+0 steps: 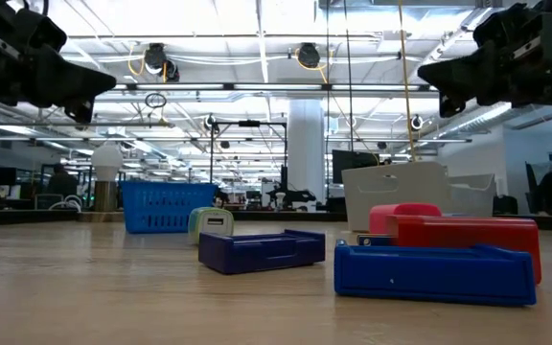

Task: Pick & Place Office items
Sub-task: Put the light blue charger adapter into the grey bin

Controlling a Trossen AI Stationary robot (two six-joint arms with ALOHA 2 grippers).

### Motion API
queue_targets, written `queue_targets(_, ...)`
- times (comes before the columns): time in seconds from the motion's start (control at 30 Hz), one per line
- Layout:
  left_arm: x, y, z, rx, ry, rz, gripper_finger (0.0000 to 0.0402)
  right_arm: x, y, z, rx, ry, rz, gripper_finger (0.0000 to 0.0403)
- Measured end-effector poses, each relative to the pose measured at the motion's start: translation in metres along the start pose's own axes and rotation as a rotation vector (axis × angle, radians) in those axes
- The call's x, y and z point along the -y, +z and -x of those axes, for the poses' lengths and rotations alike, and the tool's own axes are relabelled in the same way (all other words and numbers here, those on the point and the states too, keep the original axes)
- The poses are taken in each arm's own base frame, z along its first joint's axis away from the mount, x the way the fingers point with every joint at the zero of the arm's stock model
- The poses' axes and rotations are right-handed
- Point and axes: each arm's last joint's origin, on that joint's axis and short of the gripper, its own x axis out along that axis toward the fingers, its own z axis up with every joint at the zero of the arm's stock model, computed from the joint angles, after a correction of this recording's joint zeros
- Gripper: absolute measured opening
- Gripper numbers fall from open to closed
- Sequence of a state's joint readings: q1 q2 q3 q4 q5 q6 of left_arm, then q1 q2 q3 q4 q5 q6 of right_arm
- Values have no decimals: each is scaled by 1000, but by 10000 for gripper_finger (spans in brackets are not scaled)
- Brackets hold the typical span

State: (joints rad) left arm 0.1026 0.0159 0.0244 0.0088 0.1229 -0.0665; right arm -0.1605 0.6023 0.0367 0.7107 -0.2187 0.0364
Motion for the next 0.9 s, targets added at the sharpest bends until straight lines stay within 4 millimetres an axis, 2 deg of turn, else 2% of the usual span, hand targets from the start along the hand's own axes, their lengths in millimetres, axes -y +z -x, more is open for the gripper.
queue_targets(0.13, 0, -1, -1, -17, 2, 37, 15, -3, -9, -8, -175, -40, 21, 4)
queue_targets(0.27, 0, -2, -2, -23, 4, 70, 8, -11, 13, -29, -316, -62, 113, 4)
queue_targets(0.37, 0, -2, -2, -23, 3, 71, 2, -20, 17, -43, -444, -40, 154, 4)
queue_targets(0.5, 0, -2, -2, -23, 3, 77, 7, -29, 41, -65, -431, -37, 179, 4)
queue_targets(0.63, 0, -2, -2, -23, 2, 80, 18, -34, 50, -84, -482, -32, 183, 10)
queue_targets(0.73, 0, -2, -2, -23, 2, 80, 16, -38, 62, -98, -524, -73, 223, 30)
queue_targets(0.9, 0, -2, -2, -23, 3, 82, 3, -44, 69, -117, -714, -92, 208, 87)
